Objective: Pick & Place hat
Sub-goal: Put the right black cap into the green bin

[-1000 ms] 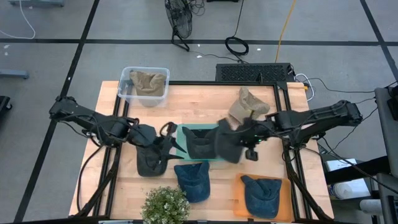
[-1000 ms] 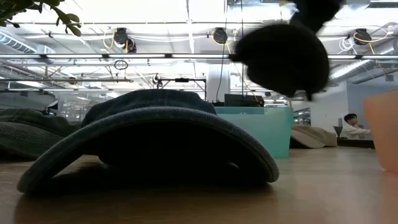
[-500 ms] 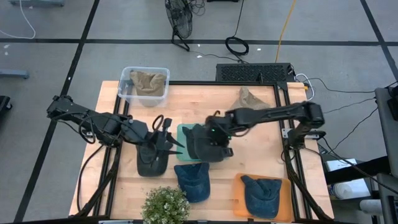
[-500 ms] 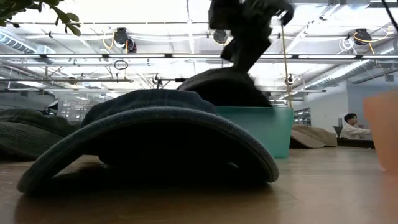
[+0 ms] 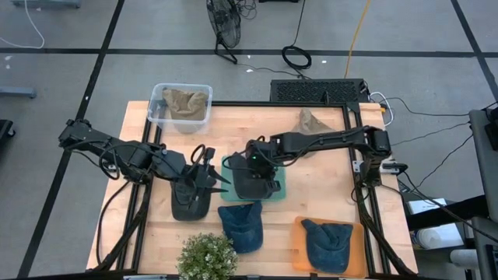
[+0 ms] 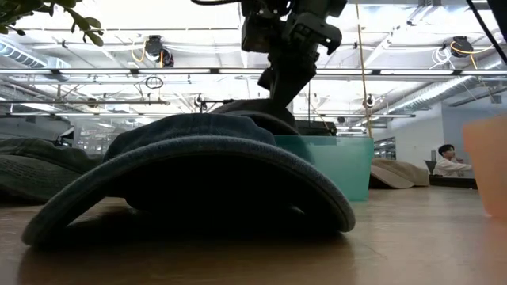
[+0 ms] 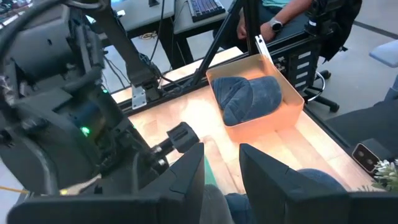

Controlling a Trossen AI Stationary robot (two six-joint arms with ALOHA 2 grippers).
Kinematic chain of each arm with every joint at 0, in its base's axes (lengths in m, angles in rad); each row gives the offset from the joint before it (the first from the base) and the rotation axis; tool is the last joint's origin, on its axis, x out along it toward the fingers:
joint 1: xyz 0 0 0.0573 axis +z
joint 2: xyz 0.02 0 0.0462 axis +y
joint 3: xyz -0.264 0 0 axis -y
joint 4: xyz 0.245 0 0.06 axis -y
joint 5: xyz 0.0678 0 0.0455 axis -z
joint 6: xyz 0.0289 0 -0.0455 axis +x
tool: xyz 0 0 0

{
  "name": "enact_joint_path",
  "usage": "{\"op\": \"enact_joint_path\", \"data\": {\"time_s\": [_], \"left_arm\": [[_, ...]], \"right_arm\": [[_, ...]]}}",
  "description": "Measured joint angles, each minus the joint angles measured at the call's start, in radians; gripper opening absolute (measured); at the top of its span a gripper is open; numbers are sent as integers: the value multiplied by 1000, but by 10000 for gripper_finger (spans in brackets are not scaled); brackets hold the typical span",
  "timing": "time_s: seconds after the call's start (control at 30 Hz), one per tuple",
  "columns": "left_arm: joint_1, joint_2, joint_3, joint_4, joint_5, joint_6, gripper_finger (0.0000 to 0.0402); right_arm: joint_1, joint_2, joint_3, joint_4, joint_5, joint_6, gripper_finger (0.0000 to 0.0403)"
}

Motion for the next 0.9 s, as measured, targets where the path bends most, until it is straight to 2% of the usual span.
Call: {"op": "enact_joint_path", "data": {"time_s": [0.23, 0.33, 0.63, 0.8, 0.9], "left_arm": [[13, 0, 0, -3, -1, -27, 113], [13, 0, 0, -7, -1, -28, 113], [13, 0, 0, -37, -1, -41, 113], [27, 14, 0, -98, -5, -61, 113], [45, 36, -2, -122, -65, -53, 113]], "right_arm": [[3, 37, -3, 0, 5, 0, 3], [4, 35, -11, 18, 5, 0, 16], [5, 28, -14, 48, 0, 2, 114], [5, -29, -14, -19, 6, 23, 166], [0, -74, -15, -90, 33, 47, 187]]}}
